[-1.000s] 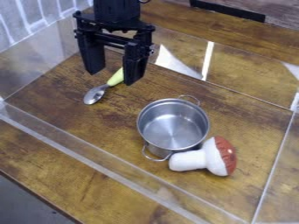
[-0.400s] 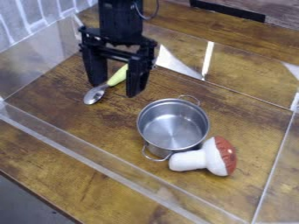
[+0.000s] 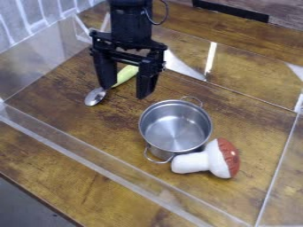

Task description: Move the green spoon to the left

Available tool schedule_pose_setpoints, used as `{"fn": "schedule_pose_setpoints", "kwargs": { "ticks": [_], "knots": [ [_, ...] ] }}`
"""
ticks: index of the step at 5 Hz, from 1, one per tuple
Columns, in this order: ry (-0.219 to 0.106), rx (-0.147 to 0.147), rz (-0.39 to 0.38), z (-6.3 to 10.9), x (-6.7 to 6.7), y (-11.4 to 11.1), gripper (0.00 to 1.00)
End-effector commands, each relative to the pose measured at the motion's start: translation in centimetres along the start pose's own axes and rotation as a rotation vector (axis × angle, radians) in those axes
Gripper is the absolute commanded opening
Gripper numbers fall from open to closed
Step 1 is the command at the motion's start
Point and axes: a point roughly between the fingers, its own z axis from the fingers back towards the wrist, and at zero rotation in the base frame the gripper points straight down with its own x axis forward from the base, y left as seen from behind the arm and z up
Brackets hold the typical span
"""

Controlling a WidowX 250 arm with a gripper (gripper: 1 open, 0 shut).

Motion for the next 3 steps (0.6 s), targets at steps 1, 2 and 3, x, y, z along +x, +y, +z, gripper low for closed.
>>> {"fn": "schedule_pose_setpoints", "kwargs": {
  "ticks": [1, 2, 3],
  "knots": [
    [-0.055, -0.001, -0.024, 1.4, 1.2, -0.9, 1.00],
    [-0.068, -0.002, -0.044, 1.7, 2.2, -1.6, 1.00],
    [-0.101, 0.008, -0.063, 2.3, 3.4, -2.3, 1.00]
  ]
}}
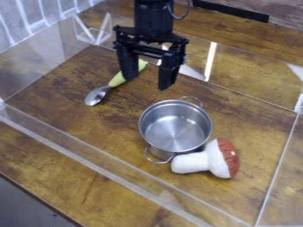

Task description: Move the green spoon to the left

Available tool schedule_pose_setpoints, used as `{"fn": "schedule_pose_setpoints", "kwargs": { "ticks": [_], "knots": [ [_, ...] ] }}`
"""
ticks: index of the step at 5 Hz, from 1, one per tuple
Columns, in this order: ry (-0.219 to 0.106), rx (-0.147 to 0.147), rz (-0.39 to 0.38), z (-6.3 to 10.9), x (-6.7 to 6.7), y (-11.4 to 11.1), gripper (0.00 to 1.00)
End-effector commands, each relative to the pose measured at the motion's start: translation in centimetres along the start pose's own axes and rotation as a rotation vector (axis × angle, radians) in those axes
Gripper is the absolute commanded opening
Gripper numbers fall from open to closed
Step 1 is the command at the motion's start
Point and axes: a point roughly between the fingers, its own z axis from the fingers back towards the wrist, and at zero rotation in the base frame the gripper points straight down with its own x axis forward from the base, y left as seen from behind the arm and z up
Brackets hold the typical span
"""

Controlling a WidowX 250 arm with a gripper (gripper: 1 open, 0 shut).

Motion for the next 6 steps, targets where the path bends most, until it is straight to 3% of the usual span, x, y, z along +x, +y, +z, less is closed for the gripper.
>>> {"fn": "schedule_pose_setpoints", "kwargs": {
  "ticks": [1, 3, 6],
  "knots": [
    [-0.095, 0.017, -0.027, 2.4, 1.6, -1.0, 1.00],
    [-0.134, 0.021, -0.047, 2.4, 2.5, -1.4, 1.00],
    [-0.164, 0.044, -0.067, 2.2, 2.2, -1.6, 1.00]
  ]
}}
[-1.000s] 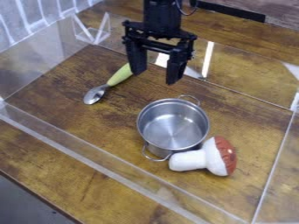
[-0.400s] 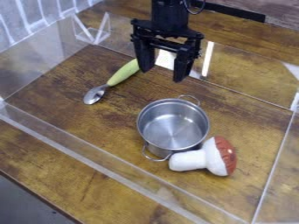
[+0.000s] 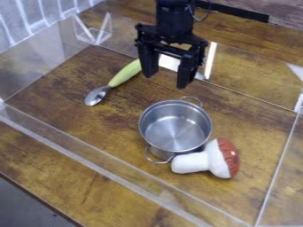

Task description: Move the green spoon to the left

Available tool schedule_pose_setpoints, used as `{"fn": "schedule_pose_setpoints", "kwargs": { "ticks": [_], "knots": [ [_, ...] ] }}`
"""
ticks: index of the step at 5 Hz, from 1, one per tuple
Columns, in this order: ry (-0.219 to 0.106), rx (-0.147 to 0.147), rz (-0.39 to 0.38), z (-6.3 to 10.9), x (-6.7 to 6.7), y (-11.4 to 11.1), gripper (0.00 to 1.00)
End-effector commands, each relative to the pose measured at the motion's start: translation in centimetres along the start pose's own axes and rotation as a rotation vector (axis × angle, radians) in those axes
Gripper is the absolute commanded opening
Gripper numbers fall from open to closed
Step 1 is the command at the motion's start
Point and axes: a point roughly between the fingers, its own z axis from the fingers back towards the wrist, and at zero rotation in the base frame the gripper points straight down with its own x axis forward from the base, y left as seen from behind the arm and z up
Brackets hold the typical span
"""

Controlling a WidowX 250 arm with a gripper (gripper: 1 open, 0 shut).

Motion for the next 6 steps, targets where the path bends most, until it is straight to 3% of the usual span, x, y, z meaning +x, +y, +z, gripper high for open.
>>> {"fn": "schedule_pose_setpoints", "kwargs": {
  "ticks": [1, 6],
  "knots": [
    [-0.094, 0.010, -0.017, 2.9, 0.3, -0.5, 1.00],
    [-0.172, 0.026, -0.007, 5.2, 0.8, -0.4, 1.00]
  ]
}}
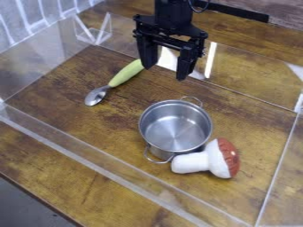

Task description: Move the green spoon to the left

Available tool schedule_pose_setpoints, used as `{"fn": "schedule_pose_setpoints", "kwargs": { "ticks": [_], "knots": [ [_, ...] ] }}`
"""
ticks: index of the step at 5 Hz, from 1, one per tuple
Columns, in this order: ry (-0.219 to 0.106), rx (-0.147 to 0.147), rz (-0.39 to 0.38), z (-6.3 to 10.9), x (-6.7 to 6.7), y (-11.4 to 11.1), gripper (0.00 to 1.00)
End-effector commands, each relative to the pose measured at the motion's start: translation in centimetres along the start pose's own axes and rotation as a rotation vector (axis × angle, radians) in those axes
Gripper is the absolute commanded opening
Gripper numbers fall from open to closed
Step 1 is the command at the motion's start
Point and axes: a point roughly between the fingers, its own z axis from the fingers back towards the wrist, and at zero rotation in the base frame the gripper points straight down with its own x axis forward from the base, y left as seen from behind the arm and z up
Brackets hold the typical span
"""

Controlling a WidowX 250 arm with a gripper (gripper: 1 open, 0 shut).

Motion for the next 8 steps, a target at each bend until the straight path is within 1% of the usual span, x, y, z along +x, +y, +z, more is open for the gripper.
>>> {"fn": "schedule_pose_setpoints", "kwargs": {
  "ticks": [1, 3, 5, 6, 7, 8],
  "knots": [
    [-0.090, 0.002, -0.019, 2.8, 0.5, -0.5, 1.00],
    [-0.030, 0.010, -0.016, 0.4, 0.1, -0.1, 1.00],
    [-0.010, 0.030, -0.001, -1.3, 0.5, 2.0, 1.00],
    [0.005, 0.037, 0.002, -2.1, 0.5, 2.8, 1.00],
    [-0.006, 0.049, 0.009, -2.5, 0.8, 4.4, 1.00],
    [-0.025, 0.065, 0.022, -2.8, 1.2, 6.4, 1.00]
  ]
}}
